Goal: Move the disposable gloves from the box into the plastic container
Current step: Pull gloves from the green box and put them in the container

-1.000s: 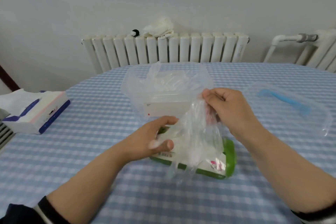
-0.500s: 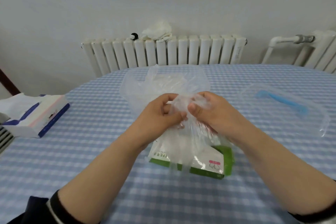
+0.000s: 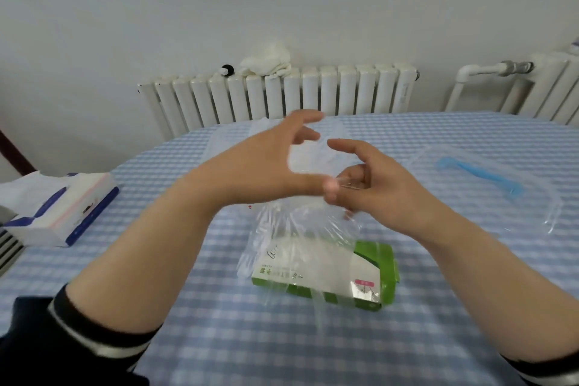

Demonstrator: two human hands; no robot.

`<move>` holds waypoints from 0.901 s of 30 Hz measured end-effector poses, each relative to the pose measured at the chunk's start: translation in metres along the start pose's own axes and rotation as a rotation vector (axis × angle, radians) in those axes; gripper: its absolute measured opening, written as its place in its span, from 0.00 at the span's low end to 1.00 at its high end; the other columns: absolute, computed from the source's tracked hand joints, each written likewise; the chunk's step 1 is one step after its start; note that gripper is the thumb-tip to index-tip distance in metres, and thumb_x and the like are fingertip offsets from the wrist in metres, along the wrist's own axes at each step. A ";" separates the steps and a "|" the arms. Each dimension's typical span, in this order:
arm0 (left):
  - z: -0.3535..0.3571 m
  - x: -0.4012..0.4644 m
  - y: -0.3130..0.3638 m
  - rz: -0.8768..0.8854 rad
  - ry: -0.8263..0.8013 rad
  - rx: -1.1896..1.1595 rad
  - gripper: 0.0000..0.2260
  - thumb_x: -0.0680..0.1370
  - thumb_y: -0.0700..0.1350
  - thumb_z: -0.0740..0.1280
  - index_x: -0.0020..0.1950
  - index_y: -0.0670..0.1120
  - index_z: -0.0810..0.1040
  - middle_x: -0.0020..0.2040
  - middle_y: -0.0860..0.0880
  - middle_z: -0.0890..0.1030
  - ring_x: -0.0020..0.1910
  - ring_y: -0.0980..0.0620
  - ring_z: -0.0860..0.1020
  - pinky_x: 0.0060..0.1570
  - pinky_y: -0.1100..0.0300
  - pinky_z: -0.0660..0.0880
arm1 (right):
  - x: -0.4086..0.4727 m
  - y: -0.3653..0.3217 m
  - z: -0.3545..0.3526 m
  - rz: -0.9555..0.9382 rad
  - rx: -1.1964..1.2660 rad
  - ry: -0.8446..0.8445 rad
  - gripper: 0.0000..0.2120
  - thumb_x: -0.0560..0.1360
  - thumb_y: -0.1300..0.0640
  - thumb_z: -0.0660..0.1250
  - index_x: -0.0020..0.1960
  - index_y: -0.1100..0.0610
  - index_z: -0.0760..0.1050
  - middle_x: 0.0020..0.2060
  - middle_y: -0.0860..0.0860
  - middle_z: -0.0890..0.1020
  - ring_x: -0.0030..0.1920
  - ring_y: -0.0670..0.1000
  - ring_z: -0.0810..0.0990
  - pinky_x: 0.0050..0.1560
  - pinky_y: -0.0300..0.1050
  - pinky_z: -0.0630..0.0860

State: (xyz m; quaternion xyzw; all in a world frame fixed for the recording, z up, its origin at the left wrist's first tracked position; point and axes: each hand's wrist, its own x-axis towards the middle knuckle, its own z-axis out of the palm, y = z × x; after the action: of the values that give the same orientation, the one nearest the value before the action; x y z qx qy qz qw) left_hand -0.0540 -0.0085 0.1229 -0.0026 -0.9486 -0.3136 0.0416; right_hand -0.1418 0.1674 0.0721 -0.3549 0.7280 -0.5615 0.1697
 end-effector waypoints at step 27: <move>-0.027 0.064 -0.077 -0.584 0.144 0.238 0.07 0.80 0.37 0.61 0.42 0.43 0.73 0.44 0.43 0.80 0.43 0.44 0.82 0.35 0.57 0.78 | 0.009 0.019 0.000 -0.169 -0.094 0.283 0.27 0.76 0.57 0.69 0.70 0.47 0.60 0.47 0.46 0.81 0.43 0.38 0.76 0.46 0.27 0.71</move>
State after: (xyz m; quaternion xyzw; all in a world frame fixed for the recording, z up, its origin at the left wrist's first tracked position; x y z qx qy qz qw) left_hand -0.1182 -0.0875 0.1040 0.2968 -0.9340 -0.1983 0.0171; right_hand -0.1541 0.1635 0.0552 -0.3399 0.7377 -0.5832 0.0008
